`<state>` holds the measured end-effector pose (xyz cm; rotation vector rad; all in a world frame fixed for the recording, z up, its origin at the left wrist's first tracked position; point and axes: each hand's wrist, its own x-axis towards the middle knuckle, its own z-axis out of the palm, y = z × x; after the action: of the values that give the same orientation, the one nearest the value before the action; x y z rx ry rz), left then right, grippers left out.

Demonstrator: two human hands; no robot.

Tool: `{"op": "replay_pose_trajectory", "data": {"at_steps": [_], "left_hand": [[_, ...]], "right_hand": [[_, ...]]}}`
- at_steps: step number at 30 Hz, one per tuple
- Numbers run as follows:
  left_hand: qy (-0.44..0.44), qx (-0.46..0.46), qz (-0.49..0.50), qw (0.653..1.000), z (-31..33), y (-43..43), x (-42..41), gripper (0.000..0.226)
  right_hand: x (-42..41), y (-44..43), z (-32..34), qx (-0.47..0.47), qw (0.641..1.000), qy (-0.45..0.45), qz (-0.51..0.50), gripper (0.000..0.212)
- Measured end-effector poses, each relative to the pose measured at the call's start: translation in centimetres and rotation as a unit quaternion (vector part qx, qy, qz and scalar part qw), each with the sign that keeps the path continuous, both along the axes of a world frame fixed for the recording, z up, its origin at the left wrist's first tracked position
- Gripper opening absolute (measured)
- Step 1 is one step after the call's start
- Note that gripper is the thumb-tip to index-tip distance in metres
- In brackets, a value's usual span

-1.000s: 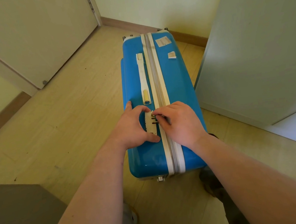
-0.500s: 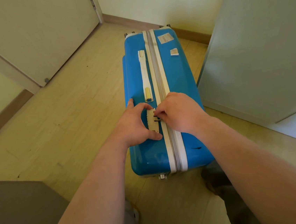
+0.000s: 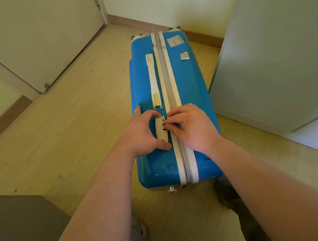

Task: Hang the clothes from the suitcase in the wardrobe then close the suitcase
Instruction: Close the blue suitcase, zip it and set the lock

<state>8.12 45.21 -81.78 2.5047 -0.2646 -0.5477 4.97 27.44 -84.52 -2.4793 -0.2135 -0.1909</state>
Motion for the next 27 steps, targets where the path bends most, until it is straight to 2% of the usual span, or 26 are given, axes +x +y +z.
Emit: {"op": "replay_pose_trajectory", "data": {"at_steps": [9,13,19,23,27], "left_hand": [[0.005,0.003,0.004,1.0,-0.1,0.0,0.0,0.091],[0.003,0.002,0.005,1.0,-0.2,0.1,0.0,0.091],[0.006,0.005,0.004,1.0,-0.1,0.1,-0.1,0.091],[0.006,0.006,0.005,1.0,0.0,0.0,-0.1,0.092],[0.007,0.006,0.004,1.0,-0.1,-0.2,-0.2,0.096]], "right_hand": [[0.0,0.5,-0.4,0.001,1.0,0.028,-0.005,0.007],[0.4,0.4,0.0,0.045,0.996,0.076,-0.028,0.005],[0.8,0.5,0.6,0.051,0.988,0.128,-0.063,0.008],[0.8,0.5,0.9,0.022,0.987,0.139,-0.076,0.01],[0.9,0.1,1.3,0.037,0.984,0.155,-0.076,0.01]]}}
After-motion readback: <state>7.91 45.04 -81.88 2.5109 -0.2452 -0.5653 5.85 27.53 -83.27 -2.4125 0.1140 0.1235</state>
